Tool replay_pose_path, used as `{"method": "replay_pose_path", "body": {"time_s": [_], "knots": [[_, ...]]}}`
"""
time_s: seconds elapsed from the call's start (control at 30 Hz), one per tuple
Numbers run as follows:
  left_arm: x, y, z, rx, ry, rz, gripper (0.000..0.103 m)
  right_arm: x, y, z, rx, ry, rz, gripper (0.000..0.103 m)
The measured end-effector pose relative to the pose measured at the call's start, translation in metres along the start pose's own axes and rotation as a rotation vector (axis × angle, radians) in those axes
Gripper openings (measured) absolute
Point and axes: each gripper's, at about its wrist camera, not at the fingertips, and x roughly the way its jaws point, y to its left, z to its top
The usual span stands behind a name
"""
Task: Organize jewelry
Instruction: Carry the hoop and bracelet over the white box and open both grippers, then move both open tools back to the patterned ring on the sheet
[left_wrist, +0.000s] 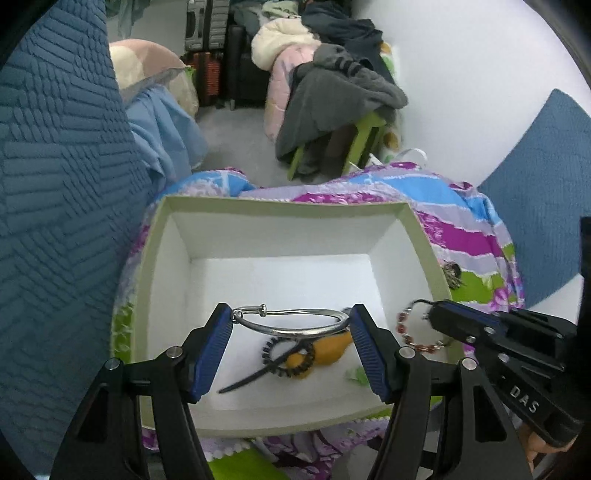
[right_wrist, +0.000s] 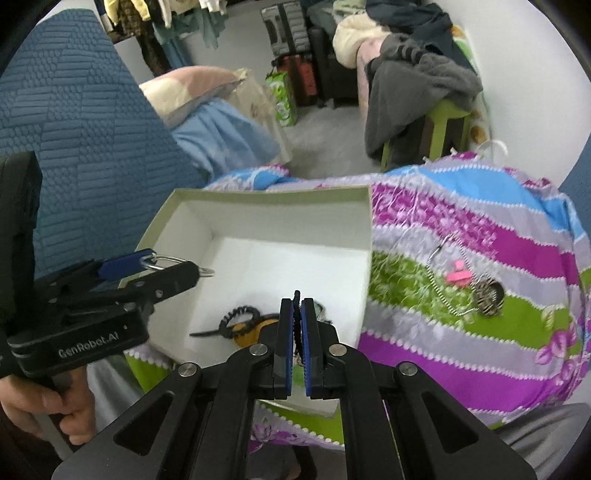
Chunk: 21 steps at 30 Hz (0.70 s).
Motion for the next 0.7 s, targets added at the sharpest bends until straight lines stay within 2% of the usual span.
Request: {"method": "replay_pose_path", "body": {"time_s": [0.07, 0.2, 0.37, 0.53, 0.7], "knots": [[-0.003, -0.002, -0.003, -0.005, -0.007, -0.008, 0.067, -0.002, -0.002, 0.002, -0.001, -0.002, 0.014, 0.005], [-0.017, -0.008, -0.001, -0.014, -0.046, 0.020, 0.067, -0.016, 0.001, 0.009, -0.047, -0.030, 0.036, 0.021], [-0.040, -0.015, 0.009, -0.041, -0.106, 0.042, 0.079, -0.041, 0.005, 0.019, -0.089, -0.085, 0.045, 0.024], [-0.063, -0.028, 0.016, -0.062, -0.161, 0.032, 0.080, -0.071, -0.006, 0.027, -0.112, -0.150, 0.035, 0.027], [-0.076, -0.055, 0.021, -0.072, -0.204, -0.010, 0.080, -0.098, -0.031, 0.032, -0.099, -0.212, 0.019, 0.027]]}}
